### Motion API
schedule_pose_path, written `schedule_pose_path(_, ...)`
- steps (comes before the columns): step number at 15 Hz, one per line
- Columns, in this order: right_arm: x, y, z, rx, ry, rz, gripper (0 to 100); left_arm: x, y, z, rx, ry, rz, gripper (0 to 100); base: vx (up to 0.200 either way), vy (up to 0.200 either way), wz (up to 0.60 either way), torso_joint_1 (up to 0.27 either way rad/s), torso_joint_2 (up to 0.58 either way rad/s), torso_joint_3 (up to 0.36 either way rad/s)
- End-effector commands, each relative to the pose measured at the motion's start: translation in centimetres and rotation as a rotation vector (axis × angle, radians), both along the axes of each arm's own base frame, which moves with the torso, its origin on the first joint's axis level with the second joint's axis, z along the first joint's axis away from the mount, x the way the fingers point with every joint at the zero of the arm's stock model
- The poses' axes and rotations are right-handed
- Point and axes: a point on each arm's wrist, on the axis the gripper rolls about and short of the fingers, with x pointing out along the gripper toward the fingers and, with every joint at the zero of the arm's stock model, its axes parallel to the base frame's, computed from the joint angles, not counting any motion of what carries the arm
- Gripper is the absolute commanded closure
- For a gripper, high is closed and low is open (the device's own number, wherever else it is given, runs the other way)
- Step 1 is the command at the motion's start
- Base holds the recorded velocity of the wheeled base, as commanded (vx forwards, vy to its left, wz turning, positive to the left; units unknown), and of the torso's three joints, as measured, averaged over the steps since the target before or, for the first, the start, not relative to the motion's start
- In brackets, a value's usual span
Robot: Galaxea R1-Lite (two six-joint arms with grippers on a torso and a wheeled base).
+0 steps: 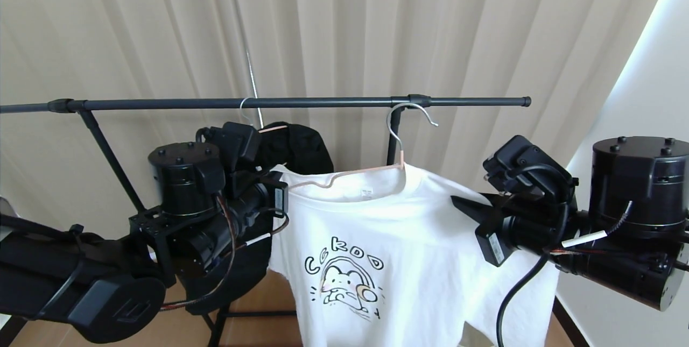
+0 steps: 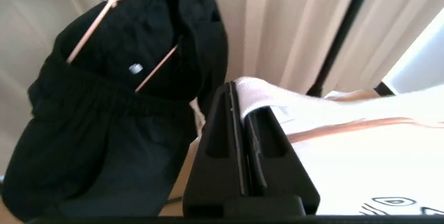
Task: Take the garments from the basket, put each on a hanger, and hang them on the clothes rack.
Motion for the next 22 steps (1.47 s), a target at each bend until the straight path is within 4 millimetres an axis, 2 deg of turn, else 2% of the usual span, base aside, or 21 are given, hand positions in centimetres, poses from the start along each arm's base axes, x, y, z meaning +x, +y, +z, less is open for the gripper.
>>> schedule_pose_path(1,0.8,0.6,-0.4,0.021,0.016,-0.014,100,-0.5,-1.2,1.0,-0.007,-0.021,-0.037,100,0.000,0.000,0.00,0.000,0.00,0.000)
schedule_pose_path(7,2.8,1.6,-1.7,0.020,-0.045,-0.173,100,-1.7,-2.5,3.0,0.021,-0.032,-0.092,100,0.000,0.000,0.00,0.000,0.00,0.000)
schedule_pose_path(10,2.5,1.3,-1.5,-0.017,-0.072,-0.199,100,-1.3,-2.5,3.7,0.024,-0.052,-0.052,100,0.000,0.000,0.00,0.000,0.00,0.000)
schedule_pose_path(13,1.2,0.1,0.0,-0.040,-0.130,-0.189,100,-1.0,-2.3,4.2,0.043,-0.064,0.013,100,0.000,0.000,0.00,0.000,0.00,0.000)
schedule_pose_path(16,1.2,0.3,0.2,-0.031,-0.138,-0.186,100,-1.2,-2.6,4.4,0.074,-0.078,0.011,100,0.000,0.000,0.00,0.000,0.00,0.000)
schedule_pose_path(18,1.5,1.6,-0.8,-0.040,-0.128,-0.180,100,-1.9,-3.7,4.7,0.069,-0.085,-0.030,100,0.000,0.000,0.00,0.000,0.00,0.000)
schedule_pose_path(22,3.4,3.3,-3.0,-0.013,-0.173,-0.243,100,-2.7,-4.6,5.4,0.076,-0.075,-0.069,100,0.000,0.000,0.00,0.000,0.00,0.000)
